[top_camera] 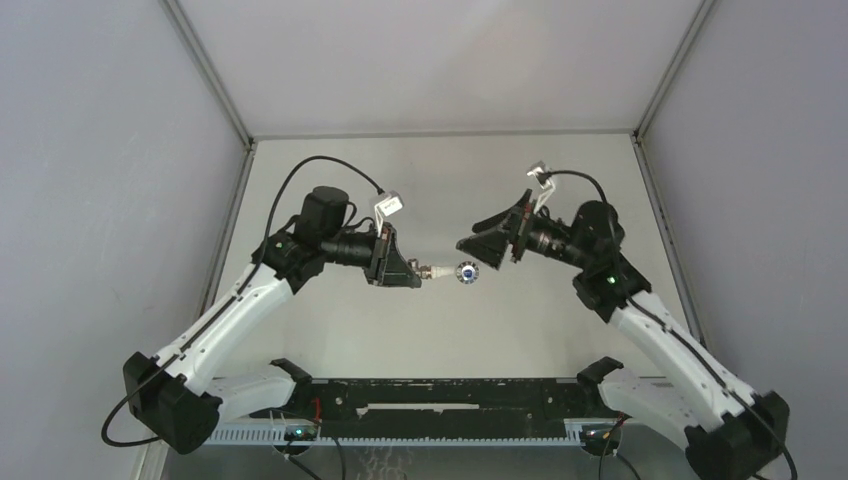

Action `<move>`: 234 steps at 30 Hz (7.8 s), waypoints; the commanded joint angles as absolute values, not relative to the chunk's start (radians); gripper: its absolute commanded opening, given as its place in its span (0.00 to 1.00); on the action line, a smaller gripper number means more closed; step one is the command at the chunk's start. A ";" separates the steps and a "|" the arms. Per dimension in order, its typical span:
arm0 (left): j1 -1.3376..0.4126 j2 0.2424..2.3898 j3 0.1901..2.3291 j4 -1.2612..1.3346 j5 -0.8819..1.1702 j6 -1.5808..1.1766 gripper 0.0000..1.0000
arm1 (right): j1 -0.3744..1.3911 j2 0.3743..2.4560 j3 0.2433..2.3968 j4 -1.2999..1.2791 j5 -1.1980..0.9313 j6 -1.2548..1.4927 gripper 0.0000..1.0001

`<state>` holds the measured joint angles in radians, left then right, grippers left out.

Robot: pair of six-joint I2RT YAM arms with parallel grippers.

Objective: Install the water faucets

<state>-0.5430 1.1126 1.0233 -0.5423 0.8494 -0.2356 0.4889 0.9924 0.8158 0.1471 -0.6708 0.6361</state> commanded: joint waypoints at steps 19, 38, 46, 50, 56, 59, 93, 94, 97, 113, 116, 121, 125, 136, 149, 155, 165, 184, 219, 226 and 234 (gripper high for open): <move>-0.546 1.062 1.078 -0.579 1.153 -0.170 0.00 | 0.723 0.665 0.603 0.205 -0.669 0.012 0.81; -0.597 0.993 1.036 -0.428 1.039 -0.166 0.00 | 0.535 1.025 0.705 0.374 -0.888 1.208 0.56; -0.596 1.053 1.060 -0.450 1.013 -0.206 0.00 | 0.470 0.755 0.782 -0.169 -0.602 0.700 1.00; -0.597 1.099 1.087 -0.457 1.044 -0.240 0.00 | 0.491 0.605 0.749 -0.199 -0.519 0.440 1.00; -0.597 1.108 1.114 -0.494 1.066 -0.247 0.00 | 0.599 0.401 0.607 -0.010 -0.546 0.123 1.00; -0.597 1.095 1.118 -0.501 1.072 -0.261 0.00 | 0.671 0.412 0.608 -0.018 -0.608 -0.011 1.00; -0.600 1.053 1.086 -0.464 1.123 -0.277 0.00 | 0.843 0.736 0.603 0.033 -0.563 0.078 0.67; -0.600 1.051 1.086 -0.465 1.123 -0.275 0.00 | 0.842 0.740 0.603 0.032 -0.564 0.083 0.68; -0.600 1.050 1.085 -0.467 1.124 -0.270 0.00 | 0.842 0.746 0.601 0.039 -0.566 0.100 0.68; -0.601 0.966 0.991 -0.386 0.730 -0.139 0.00 | 0.588 1.061 0.701 0.195 -1.086 1.015 0.01; -0.601 0.922 0.920 -0.322 0.586 -0.098 0.00 | 0.578 1.146 0.709 0.232 -1.164 1.167 0.23; -0.601 0.901 0.844 -0.261 0.529 -0.109 0.00 | 0.575 1.123 0.714 0.284 -1.142 1.242 0.62; -0.601 0.901 0.832 -0.246 0.534 -0.124 0.00 | 0.569 1.117 0.718 0.291 -1.137 1.261 0.64; -0.602 0.936 0.819 -0.252 0.661 -0.145 0.00 | 0.549 1.069 0.741 0.293 -1.061 1.227 0.64; -0.600 0.905 0.814 -0.190 0.846 -0.249 0.00 | 0.499 1.154 0.915 -0.071 -0.702 0.758 0.65; -0.601 0.883 0.851 -0.219 0.851 -0.273 0.00 | 0.460 1.142 0.930 -0.133 -0.778 0.714 0.66; -0.601 0.915 0.872 -0.199 0.866 -0.279 0.00 | 0.413 1.052 0.908 -0.168 -0.830 0.667 0.69; -0.557 0.906 1.019 -0.336 0.987 -0.448 0.00 | 0.826 0.348 0.475 0.066 -0.267 -0.265 0.72; -0.551 0.956 1.032 -0.371 1.062 -0.456 0.00 | 1.205 0.764 0.536 0.382 0.204 -0.847 0.44; -0.550 0.960 1.021 -0.370 1.025 -0.440 0.00 | 1.211 0.774 0.537 0.372 0.188 -0.842 0.00; -0.550 0.967 1.008 -0.302 0.984 -0.486 0.47 | 1.212 0.778 0.536 0.381 0.181 -0.806 0.00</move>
<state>-0.5522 0.9653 0.9840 -0.3763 1.0061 -0.4610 1.2003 0.7807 0.5026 0.3252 0.2024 -0.8417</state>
